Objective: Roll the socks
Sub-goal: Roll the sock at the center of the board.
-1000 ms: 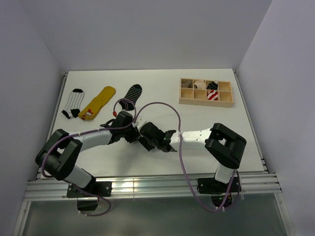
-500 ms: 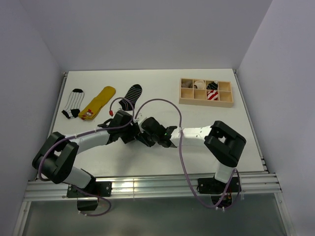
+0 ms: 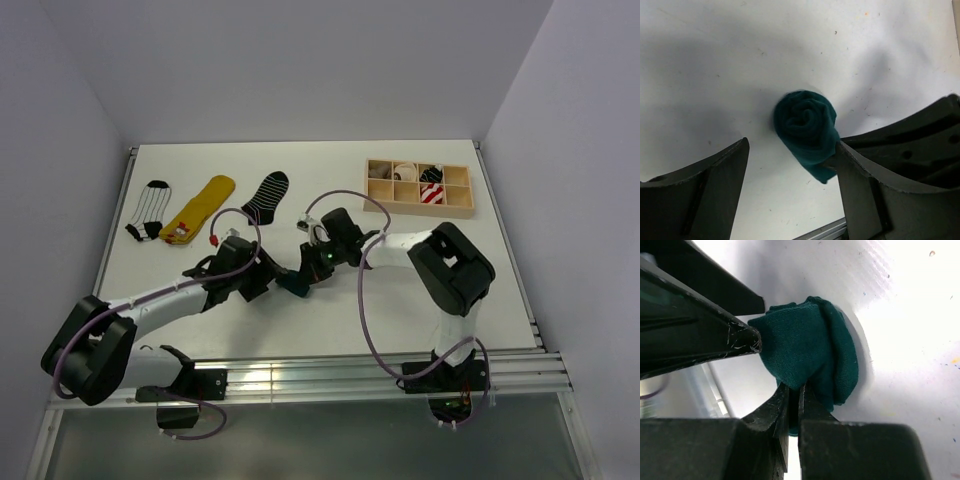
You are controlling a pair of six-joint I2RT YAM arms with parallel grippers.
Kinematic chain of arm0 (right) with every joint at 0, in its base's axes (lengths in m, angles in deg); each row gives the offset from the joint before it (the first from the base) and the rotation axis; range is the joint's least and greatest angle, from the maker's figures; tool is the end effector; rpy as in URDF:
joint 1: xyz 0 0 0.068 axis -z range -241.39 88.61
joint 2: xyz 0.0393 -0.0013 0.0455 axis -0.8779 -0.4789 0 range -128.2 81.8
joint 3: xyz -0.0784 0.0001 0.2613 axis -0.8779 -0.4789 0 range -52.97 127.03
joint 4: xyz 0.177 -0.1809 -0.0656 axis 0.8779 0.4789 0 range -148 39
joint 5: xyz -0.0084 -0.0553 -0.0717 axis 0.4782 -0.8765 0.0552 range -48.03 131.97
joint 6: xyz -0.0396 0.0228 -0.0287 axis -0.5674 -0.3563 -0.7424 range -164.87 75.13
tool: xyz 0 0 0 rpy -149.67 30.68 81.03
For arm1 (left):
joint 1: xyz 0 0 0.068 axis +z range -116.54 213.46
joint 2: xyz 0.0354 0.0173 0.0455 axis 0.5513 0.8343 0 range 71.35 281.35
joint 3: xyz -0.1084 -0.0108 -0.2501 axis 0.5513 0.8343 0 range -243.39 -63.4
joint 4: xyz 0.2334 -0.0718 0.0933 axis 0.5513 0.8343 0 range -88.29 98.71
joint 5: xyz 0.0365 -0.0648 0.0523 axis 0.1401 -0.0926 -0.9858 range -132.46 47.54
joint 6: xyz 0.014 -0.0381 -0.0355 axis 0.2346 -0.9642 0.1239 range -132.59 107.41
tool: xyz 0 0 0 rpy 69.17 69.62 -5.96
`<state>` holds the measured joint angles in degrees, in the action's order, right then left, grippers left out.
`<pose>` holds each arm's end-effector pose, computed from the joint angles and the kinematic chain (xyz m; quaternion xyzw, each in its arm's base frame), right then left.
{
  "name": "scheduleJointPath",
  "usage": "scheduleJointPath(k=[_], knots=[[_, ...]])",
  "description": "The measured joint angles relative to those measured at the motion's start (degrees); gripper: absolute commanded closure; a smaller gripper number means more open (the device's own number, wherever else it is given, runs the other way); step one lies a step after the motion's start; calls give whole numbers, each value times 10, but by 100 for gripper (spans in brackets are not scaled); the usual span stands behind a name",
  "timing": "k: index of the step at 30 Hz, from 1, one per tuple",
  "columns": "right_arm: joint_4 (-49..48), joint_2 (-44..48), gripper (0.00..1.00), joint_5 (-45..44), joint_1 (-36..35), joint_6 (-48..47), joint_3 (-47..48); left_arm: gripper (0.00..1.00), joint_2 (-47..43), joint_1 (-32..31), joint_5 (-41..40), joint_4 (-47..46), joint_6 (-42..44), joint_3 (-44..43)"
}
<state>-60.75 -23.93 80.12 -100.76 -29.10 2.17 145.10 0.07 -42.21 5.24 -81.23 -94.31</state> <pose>0.2658 0.2466 0.1407 -0.2954 0.8392 0.4276 0.1601 0.2022 -0.1334 0.1650 -0.2804 0.8850 -0.2902 0.2323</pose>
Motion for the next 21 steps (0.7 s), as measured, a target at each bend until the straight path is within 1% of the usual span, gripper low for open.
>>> scheduleJointPath(k=[6, 9, 12, 13, 15, 16, 17, 18, 20, 21], knots=[[-33, -50, 100, 130, 41, 55, 2, 31, 25, 0, 17, -39, -3, 17], [-38, -73, 100, 172, 49, 72, 9, 32, 46, -1, 27, -62, -9, 17], [-40, -90, 100, 205, 54, 88, 14, 39, 61, -1, 31, -86, -11, 17], [-41, -95, 100, 213, 55, 93, 15, 43, 68, -1, 33, -94, -14, 16], [-42, -100, 100, 223, 58, 102, 16, 46, 79, -1, 37, -107, -16, 16], [-41, -101, 100, 226, 59, 104, 16, 51, 84, -1, 41, -114, -17, 16], [-39, -101, 100, 227, 61, 104, 16, 53, 88, -1, 43, -120, -19, 16], [-37, -101, 100, 226, 62, 105, 16, 58, 93, -2, 45, -123, -21, 16], [-32, -101, 96, 225, 63, 104, 16, 67, 101, -2, 47, -130, -25, 16], [-27, -99, 93, 221, 63, 103, 16, 75, 105, -3, 49, -133, -26, 16]])
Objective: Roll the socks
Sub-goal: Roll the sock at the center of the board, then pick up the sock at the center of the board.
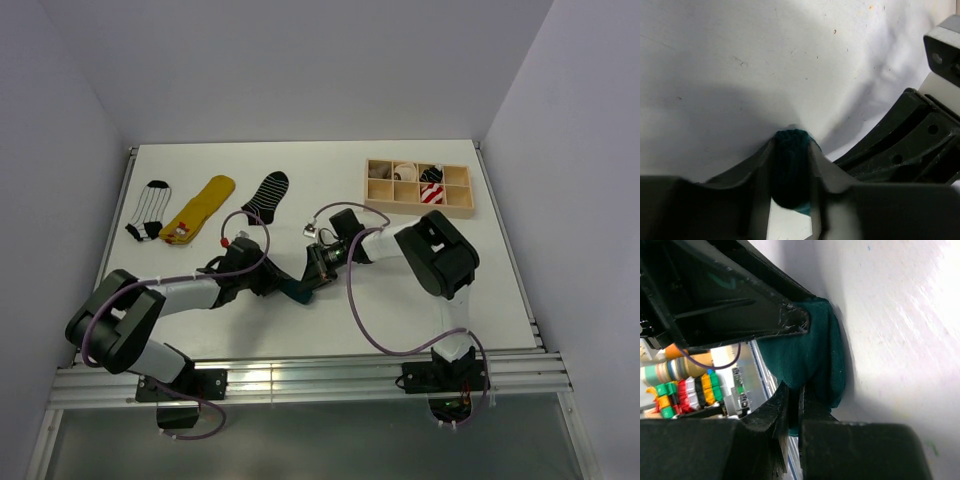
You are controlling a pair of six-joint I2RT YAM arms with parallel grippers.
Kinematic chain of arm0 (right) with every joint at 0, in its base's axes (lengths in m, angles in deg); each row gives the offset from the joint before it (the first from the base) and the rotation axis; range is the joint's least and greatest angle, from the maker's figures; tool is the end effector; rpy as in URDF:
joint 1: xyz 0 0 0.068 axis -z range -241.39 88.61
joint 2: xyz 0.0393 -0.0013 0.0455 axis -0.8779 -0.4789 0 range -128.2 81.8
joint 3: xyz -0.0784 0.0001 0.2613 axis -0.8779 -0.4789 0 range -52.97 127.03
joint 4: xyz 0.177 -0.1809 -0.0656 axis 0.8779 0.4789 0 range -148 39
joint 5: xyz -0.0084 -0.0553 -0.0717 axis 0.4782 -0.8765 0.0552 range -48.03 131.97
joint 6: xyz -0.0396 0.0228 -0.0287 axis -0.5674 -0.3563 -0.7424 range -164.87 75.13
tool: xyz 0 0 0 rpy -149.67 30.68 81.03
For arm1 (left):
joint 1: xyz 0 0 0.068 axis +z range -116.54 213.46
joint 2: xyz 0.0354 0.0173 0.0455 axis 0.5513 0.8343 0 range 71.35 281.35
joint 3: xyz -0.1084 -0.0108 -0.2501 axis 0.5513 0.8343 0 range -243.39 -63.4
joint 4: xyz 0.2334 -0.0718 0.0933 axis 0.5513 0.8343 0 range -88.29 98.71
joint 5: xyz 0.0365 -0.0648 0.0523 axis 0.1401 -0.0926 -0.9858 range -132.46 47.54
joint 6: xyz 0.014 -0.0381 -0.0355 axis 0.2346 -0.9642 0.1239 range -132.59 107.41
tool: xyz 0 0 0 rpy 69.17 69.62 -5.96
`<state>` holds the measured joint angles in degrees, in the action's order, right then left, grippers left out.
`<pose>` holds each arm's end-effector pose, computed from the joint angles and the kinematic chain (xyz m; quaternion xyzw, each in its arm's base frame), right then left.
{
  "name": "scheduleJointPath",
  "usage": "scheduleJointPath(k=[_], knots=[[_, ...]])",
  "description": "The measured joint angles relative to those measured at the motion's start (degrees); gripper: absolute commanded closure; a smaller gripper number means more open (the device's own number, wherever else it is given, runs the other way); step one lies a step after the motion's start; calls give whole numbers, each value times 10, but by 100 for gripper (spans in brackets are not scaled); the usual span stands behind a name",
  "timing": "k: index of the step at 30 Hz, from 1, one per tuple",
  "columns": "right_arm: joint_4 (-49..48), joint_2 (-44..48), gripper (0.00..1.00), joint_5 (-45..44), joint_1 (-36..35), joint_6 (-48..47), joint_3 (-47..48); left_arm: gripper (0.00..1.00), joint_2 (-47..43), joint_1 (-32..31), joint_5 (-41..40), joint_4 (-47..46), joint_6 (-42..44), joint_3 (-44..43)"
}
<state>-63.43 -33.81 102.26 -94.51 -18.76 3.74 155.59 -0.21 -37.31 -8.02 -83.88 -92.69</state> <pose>0.2901 0.2262 0.0990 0.2073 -0.8101 -0.5485 0.0001 0.2150 -0.1471 0.1323 -0.2817 0.8798 -0.3272 0.1988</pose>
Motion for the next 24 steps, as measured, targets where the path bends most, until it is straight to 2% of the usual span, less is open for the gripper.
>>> scheduleJointPath(k=[1, 3, 4, 7, 10, 14, 18, 24], knots=[[7, 5, 86, -6, 0, -2, 0, 76, 3, 0, 1, -2, -1, 0], [24, 18, 78, -25, -1, -7, 0, 77, 6, -1, 2, -3, -1, -2], [35, 29, 70, -42, -2, -13, 0, 78, 8, -2, 3, -1, -1, -5], [60, 70, 55, -101, -14, -35, -7, 80, 13, -2, 5, 16, 3, -19], [79, 130, 47, -190, -34, -64, -20, 81, 18, -4, 10, 38, 9, -34], [86, 207, 41, -315, -71, -99, -37, 81, 20, -7, 14, 80, 23, -56], [83, 268, 37, -453, -137, -141, -53, 81, 26, -8, 14, 111, 33, -75], [77, 287, 33, -610, -260, -188, -66, 81, 38, -8, 16, 150, 46, -102]])
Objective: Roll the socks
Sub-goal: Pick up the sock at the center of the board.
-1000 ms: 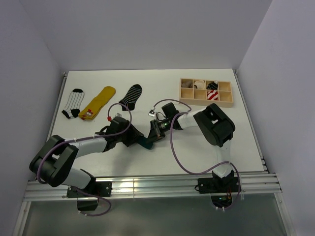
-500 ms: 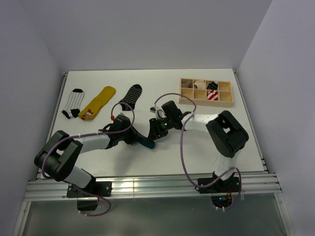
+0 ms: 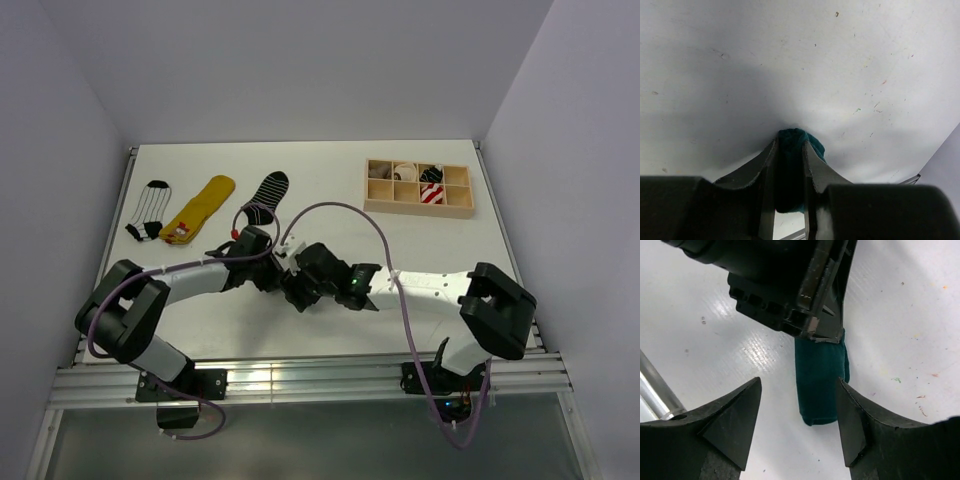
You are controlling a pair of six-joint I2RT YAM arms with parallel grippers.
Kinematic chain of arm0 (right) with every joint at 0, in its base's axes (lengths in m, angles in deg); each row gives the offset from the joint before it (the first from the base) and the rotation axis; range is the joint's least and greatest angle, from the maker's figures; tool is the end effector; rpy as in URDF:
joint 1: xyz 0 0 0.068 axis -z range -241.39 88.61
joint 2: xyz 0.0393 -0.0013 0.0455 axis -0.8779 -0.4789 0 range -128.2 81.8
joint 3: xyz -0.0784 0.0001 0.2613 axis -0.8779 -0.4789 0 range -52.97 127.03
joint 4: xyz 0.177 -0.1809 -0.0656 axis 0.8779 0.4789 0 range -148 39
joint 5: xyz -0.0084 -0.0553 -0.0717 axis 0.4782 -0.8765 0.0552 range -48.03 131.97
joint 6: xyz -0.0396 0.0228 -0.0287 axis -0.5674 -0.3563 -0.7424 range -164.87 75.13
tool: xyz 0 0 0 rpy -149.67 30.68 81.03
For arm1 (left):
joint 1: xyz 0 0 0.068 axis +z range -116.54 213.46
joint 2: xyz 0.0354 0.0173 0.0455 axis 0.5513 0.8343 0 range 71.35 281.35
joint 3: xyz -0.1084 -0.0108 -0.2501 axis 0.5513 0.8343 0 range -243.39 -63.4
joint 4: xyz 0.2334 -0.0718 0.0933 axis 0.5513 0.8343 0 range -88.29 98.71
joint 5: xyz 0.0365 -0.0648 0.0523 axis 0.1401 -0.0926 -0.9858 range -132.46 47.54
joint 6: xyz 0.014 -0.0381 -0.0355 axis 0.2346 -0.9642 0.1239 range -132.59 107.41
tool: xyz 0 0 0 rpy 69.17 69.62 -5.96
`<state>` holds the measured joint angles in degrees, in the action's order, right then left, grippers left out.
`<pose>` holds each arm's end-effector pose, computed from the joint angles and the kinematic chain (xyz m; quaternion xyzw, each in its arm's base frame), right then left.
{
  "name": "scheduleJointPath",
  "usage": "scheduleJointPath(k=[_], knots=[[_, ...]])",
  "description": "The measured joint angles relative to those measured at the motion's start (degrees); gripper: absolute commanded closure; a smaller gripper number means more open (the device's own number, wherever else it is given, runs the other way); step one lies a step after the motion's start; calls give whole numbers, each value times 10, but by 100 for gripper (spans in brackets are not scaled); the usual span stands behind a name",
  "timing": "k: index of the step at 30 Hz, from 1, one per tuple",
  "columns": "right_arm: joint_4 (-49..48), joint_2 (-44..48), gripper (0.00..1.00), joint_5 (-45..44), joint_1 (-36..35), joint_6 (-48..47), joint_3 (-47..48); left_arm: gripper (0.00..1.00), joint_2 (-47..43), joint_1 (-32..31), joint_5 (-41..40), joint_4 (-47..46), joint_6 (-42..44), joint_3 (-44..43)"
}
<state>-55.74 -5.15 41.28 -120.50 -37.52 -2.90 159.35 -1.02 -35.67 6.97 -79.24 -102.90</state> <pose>0.1662 0.2770 0.2088 -0.3919 0.8137 0.2307 0.3621 0.2307 -0.1635 0.1454 -0.2452 0.9167 -0.2756 0.1538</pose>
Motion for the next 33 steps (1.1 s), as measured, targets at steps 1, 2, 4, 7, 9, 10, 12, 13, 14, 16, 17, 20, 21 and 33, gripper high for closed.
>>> scheduleJointPath(k=[1, 2, 4, 7, 9, 10, 12, 13, 14, 16, 17, 20, 21, 33], knots=[[-1, -3, 32, -19, -12, -5, 0, 81, 2, 0, 0, 3, 1, -3], [-2, -7, 32, -35, -19, -9, 0, 81, 4, 0, 1, 8, 2, -7], [-2, -19, 32, -67, -31, -16, 0, 81, 10, 0, 3, 18, 7, -16], [-2, -49, 32, -106, -44, -27, 1, 81, 18, 0, 9, 30, 13, -28], [-1, -73, 36, -123, -50, -33, 4, 81, 23, 0, 11, 37, 16, -34], [-1, -85, 37, -134, -54, -37, 6, 81, 25, 0, 12, 42, 17, -38], [0, -108, 38, -154, -63, -43, 11, 81, 31, 0, 15, 50, 24, -46], [1, -118, 39, -167, -68, -48, 15, 81, 33, 0, 16, 54, 26, -49], [0, -125, 39, -181, -74, -51, 18, 81, 34, 0, 16, 56, 27, -52], [2, -133, 39, -198, -81, -56, 26, 81, 37, 0, 20, 61, 30, -55], [2, -137, 40, -208, -85, -57, 30, 81, 38, 1, 21, 62, 31, -56], [2, -149, 49, -228, -89, -60, 40, 81, 39, 2, 25, 63, 35, -56], [2, -153, 58, -233, -89, -60, 42, 81, 40, 2, 26, 63, 36, -56], [-11, -146, 100, -189, -58, -46, 35, 48, 40, 30, 43, 73, 59, -65]])
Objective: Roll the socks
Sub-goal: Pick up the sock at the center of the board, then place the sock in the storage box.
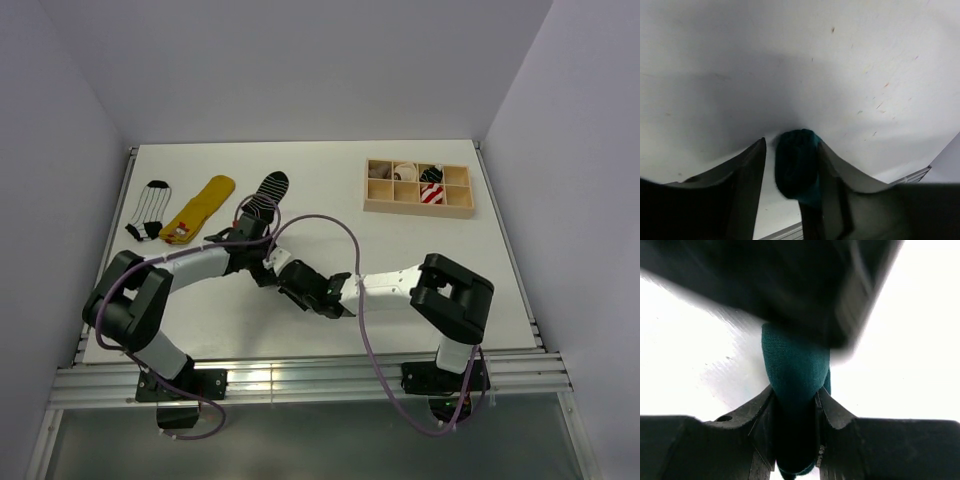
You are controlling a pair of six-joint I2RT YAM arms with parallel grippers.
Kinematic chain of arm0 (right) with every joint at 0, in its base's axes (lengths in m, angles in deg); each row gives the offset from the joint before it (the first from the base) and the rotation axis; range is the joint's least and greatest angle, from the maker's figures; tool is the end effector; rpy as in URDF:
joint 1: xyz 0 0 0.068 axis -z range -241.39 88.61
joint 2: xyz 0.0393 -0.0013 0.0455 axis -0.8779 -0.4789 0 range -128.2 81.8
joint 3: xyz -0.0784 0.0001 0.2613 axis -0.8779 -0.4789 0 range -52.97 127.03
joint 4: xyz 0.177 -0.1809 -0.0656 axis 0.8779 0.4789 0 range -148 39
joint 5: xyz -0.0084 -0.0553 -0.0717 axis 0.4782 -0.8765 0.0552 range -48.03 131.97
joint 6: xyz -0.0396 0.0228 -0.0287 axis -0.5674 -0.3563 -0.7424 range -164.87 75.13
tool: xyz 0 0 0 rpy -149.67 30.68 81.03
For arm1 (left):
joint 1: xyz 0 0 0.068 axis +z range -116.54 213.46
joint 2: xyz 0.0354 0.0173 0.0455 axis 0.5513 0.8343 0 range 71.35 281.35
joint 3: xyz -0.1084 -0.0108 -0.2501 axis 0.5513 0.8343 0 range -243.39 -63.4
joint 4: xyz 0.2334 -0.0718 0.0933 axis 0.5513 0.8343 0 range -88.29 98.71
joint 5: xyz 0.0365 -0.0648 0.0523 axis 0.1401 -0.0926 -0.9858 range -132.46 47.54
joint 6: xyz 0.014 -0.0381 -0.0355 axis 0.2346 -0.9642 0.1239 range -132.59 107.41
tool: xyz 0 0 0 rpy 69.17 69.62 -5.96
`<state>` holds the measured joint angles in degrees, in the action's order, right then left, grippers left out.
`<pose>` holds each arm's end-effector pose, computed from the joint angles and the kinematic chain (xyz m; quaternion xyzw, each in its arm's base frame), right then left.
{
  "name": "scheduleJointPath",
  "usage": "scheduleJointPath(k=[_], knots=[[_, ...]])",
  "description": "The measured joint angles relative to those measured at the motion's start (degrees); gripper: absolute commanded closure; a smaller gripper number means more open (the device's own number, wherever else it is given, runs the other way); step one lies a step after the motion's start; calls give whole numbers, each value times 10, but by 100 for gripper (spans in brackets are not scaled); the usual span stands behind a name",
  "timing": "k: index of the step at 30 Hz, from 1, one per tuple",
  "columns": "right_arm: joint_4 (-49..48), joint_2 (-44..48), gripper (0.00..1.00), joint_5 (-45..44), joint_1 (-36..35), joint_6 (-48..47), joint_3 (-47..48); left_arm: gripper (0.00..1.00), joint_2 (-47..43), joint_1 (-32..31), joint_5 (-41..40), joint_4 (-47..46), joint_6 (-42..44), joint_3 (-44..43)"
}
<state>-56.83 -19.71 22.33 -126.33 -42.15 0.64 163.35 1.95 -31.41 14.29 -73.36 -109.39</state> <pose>0.1599 0.3137 0.1493 -0.4259 0.8212 0.0590 0.3751 0.2516 -0.1623 0.1497 -0.2168 0.9337 -0.2586 0.1199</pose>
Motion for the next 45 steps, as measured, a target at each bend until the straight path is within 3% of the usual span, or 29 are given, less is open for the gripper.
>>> scheduleJointPath(k=[5, 13, 21, 23, 28, 33, 45], knots=[[-12, 45, 100, 55, 46, 26, -43, 28, -14, 66, -1, 57, 36, -63], [39, 151, 100, 115, 145, 71, -73, 24, -89, 181, -40, 110, 105, -196], [119, 212, 100, 99, 338, 116, 16, 23, -259, 260, -81, 114, 192, -172], [135, 212, 100, 95, 393, 126, 45, 17, -309, 269, -90, 103, 210, -140], [176, 179, 100, 76, 533, 140, 135, 10, -407, 272, -126, 92, 246, -74], [190, 104, 100, 78, 638, 151, 209, 6, -419, 272, -168, 92, 273, -59], [223, -53, 100, 109, 754, 163, 287, 6, -391, 272, -184, 96, 289, -51]])
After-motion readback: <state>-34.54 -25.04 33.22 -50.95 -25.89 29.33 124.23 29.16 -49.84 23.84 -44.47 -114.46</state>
